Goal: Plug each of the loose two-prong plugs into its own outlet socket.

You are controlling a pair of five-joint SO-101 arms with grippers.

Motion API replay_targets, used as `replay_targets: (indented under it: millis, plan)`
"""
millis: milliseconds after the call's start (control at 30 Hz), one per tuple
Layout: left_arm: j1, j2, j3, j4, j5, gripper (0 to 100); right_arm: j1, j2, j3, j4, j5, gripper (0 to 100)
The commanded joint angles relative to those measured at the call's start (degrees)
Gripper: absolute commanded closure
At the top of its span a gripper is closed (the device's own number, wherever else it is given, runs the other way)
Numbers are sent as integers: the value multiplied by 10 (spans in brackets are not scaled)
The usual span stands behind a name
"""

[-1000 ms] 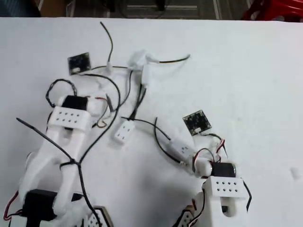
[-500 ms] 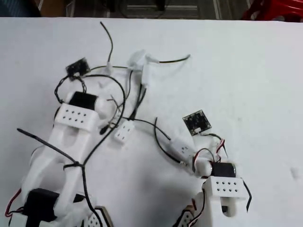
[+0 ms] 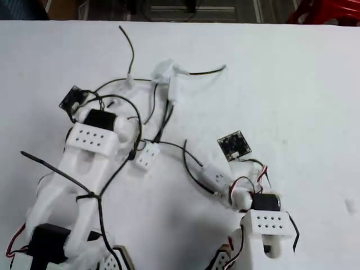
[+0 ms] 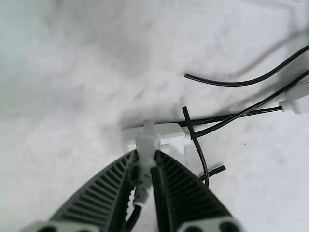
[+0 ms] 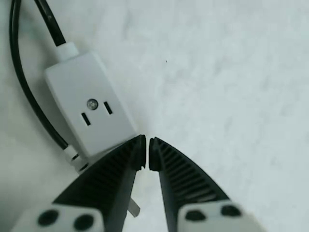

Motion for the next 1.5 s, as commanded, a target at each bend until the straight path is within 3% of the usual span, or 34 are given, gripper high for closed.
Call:
replay_targets:
  millis: [0, 267, 633, 900, 1033, 1467]
  plan:
    - [7, -6, -12, 0, 10, 976, 1, -8, -3, -9, 1, 967]
    - [0, -6, -23, 4, 30, 976, 1, -8, -3, -9, 1, 967]
    - [-61, -6, -51, 21, 26, 976, 1, -8, -3, -9, 1, 967]
    - [34, -6, -46, 97, 29, 976, 1, -8, -3, -9, 1, 967]
    - [31, -2, -45, 98, 30, 976, 1, -8, -3, -9, 1, 967]
    - [58, -2, 11, 3, 30, 976, 1, -8, -3, -9, 1, 967]
